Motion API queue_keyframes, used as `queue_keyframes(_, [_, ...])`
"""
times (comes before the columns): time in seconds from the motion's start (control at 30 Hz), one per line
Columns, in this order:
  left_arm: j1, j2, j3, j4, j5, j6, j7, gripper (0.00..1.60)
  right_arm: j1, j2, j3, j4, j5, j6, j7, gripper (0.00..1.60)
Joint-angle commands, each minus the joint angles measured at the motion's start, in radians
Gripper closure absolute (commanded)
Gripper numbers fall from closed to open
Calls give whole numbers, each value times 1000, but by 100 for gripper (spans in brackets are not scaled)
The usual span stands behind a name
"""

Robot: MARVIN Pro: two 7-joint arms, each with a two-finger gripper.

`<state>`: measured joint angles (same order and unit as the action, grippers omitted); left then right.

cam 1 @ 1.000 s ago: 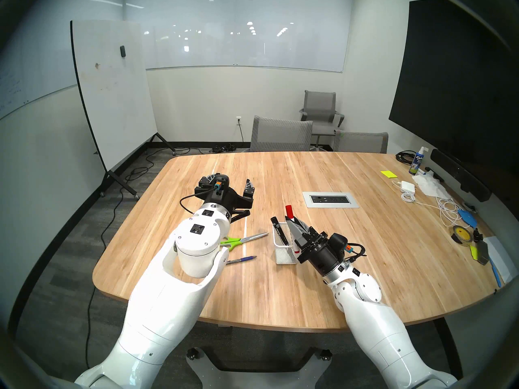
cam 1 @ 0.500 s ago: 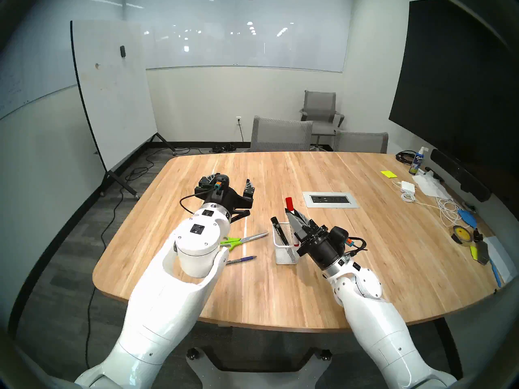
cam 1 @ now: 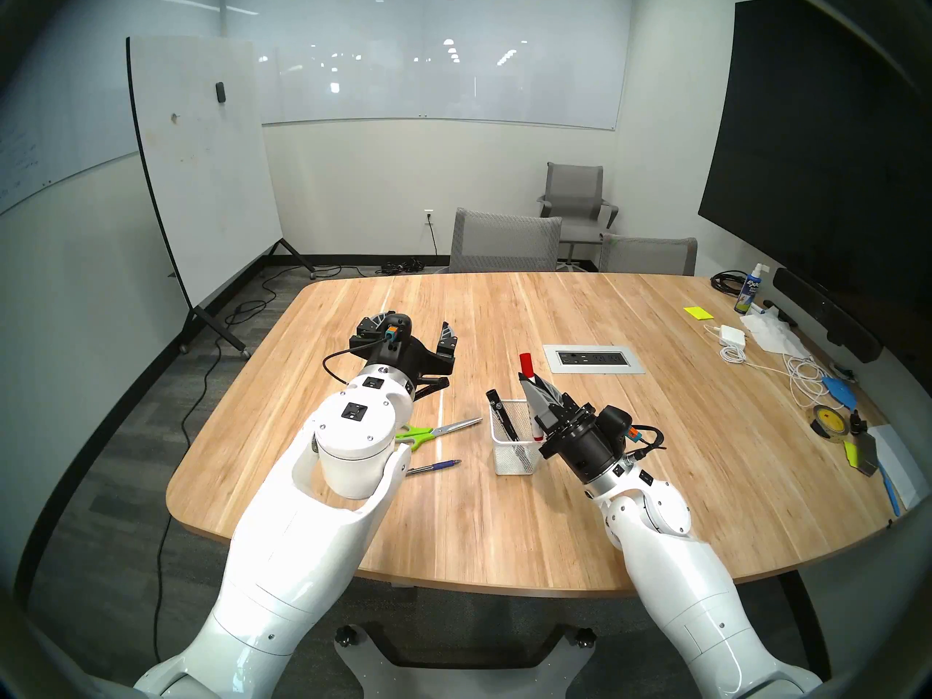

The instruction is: Place the pen, the marker, and the scissors into the pen holder

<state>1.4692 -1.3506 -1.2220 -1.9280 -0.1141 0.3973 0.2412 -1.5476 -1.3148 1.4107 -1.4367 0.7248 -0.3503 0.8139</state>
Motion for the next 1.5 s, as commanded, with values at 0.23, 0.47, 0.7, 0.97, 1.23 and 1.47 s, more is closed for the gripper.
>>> queue_keyframes(0.23, [-10, -2, -3, -20, 2, -7, 1, 0, 43, -14, 1, 22, -8, -11, 2, 160])
queue_keyframes(0.47, [-10, -2, -3, -20, 2, -7, 1, 0, 52, -19, 6, 38, -9, -17, 7, 160])
queue_keyframes(0.7, [-10, -2, -3, -20, 2, -7, 1, 0, 54, -20, 12, 51, -5, -21, 15, 160])
queue_keyframes(0.97, [-10, -2, -3, -20, 2, -7, 1, 0, 58, -26, 17, 68, -1, -26, 27, 160])
queue_keyframes(1.23, [-10, -2, -3, -20, 2, -7, 1, 0, 55, -34, 18, 73, -1, -30, 35, 160])
queue_keyframes(1.47, [-10, -2, -3, -20, 2, -7, 1, 0, 47, -39, 20, 75, -3, -34, 40, 160])
